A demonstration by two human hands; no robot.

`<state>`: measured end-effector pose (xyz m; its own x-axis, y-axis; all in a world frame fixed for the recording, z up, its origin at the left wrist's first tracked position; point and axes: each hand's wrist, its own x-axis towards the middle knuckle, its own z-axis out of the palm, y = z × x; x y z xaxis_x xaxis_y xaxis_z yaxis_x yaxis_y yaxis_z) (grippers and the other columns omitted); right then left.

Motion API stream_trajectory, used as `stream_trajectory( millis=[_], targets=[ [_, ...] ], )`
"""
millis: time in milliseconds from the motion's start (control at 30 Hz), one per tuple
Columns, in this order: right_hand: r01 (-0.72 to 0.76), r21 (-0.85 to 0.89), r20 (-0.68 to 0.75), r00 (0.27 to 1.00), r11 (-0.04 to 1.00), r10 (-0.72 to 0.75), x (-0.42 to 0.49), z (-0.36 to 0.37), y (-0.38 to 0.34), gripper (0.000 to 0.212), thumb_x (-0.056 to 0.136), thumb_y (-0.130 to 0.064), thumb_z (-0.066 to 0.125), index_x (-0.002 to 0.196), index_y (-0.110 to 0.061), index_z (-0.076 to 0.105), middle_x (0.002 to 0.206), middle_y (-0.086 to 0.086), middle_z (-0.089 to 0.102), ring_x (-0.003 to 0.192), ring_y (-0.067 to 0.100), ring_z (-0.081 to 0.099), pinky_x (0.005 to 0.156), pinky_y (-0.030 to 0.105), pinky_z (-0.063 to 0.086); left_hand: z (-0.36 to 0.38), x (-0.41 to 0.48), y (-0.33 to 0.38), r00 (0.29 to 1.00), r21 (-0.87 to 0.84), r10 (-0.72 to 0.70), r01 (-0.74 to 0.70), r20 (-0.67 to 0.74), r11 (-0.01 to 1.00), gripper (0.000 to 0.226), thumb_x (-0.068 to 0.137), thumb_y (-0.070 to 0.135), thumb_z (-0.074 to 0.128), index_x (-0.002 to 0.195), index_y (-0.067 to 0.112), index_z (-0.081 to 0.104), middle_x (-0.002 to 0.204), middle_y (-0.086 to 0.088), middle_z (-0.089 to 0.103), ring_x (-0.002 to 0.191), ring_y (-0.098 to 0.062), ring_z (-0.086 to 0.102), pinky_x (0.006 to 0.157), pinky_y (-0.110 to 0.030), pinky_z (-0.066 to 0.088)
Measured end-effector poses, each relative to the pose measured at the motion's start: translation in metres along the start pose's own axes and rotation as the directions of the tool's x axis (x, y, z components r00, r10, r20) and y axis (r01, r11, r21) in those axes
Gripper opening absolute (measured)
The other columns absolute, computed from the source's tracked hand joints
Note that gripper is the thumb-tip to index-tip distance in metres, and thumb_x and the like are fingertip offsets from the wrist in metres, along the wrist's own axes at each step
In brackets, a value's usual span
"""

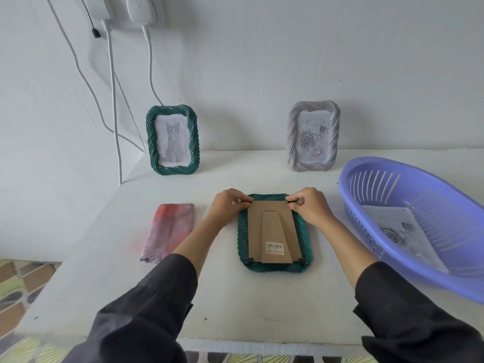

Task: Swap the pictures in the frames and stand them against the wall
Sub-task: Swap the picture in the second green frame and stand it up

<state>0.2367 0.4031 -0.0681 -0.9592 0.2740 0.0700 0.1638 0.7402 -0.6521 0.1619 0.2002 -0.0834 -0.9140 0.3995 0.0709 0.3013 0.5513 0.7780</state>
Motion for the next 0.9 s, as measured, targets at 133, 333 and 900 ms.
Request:
stream_trajectory(
  millis=[133,333,900],
  targets=[
    [-0.006,-0.026,0.023,1.000,1.000,0.007,-0.002,-0.001,-0.004,0.024,0.086,-0.004,0.060,0.109,-0.004,0.068,0.113,0.014,0.066,0.092,0.019,0.057,0.078,0.020,0.037,0.000,-0.003,0.004,0.999,-0.029,-0.041,0.040,-0.019,0.999,0.019,0.083,0.008,0.068,0.100,0.010,0.074,0.107,-0.009,0.067,0.093,-0.017,0.054,0.087,-0.028,0.045],
    [-0.075,0.092,-0.018,0.997,0.993,0.076,-0.023,-0.005,-0.005,0.039,0.089,-0.004,0.054,0.127,-0.015,0.056,0.123,0.014,0.059,0.112,0.025,0.056,0.087,0.022,0.038,-0.001,-0.015,0.013,0.967,-0.162,-0.190,0.163,-0.169,0.973,0.024,0.091,0.011,0.057,0.112,0.010,0.069,0.111,-0.008,0.068,0.092,-0.019,0.059,0.079,-0.019,0.047],
    [-0.102,0.140,-0.180,0.976,0.985,0.126,-0.074,-0.029,-0.028,0.035,0.080,0.006,0.055,0.113,0.000,0.064,0.114,0.018,0.066,0.105,0.026,0.061,0.082,0.021,0.043,0.000,-0.045,0.026,0.940,-0.238,-0.323,0.291,-0.111,0.927,0.024,0.085,0.006,0.060,0.108,0.004,0.069,0.104,-0.014,0.070,0.086,-0.026,0.062,0.081,-0.030,0.050]
  ],
)
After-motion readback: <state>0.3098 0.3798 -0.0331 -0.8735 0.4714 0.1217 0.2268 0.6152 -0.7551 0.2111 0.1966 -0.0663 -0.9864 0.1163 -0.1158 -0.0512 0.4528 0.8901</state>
